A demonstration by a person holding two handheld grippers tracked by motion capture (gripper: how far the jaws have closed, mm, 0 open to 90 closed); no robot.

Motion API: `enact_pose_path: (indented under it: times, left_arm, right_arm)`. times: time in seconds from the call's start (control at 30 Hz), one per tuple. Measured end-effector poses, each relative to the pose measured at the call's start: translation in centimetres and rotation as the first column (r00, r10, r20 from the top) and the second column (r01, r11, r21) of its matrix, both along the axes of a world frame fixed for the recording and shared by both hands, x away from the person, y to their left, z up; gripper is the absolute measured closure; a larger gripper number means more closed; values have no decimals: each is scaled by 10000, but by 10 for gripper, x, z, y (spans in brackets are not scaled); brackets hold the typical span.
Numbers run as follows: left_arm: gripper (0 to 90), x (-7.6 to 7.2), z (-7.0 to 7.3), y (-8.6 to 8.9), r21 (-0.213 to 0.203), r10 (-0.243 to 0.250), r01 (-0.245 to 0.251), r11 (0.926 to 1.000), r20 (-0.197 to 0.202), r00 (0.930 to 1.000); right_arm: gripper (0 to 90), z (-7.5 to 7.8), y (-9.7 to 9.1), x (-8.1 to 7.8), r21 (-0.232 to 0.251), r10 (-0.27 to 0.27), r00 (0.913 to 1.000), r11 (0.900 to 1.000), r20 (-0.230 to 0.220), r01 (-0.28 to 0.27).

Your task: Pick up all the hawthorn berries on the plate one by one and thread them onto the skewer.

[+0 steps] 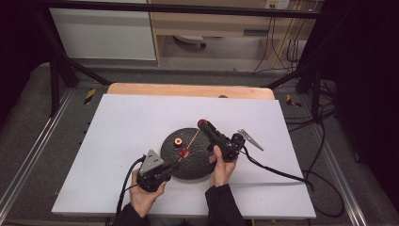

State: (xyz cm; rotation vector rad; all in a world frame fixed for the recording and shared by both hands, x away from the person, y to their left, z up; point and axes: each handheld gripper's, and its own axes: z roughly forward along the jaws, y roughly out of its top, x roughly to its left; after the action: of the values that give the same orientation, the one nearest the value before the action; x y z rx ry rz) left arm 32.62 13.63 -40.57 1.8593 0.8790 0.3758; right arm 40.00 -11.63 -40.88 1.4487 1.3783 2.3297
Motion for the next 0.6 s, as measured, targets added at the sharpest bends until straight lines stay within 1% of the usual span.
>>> enact_pose_path:
  times: [0.2,0.33,0.43,0.53,0.6]
  left_arm:
    - [882,7,3,-4,-66,5,-5,10000,-48,10000]
    - [882,12,4,-8,12,-22,22,10000,-44,10000]
    - [882,15,5,-10,-19,-29,29,10000,-109,9999]
    - [882,18,6,-12,19,-66,67,10000,-77,9999]
    - [882,20,7,-13,-47,-59,59,10000,-79,10000]
  right_arm:
    - [621,-2,1,-3,-152,116,9999,9998,-1,-116]
    - [621,-4,2,-5,-273,161,9999,9995,6,-160]
    - [621,-5,3,-7,-327,231,9997,9992,-36,-232]
    - [621,-6,4,-9,-488,296,9996,9984,-20,-296]
    - [621,-8,4,-11,-569,382,9993,9976,-41,-384]
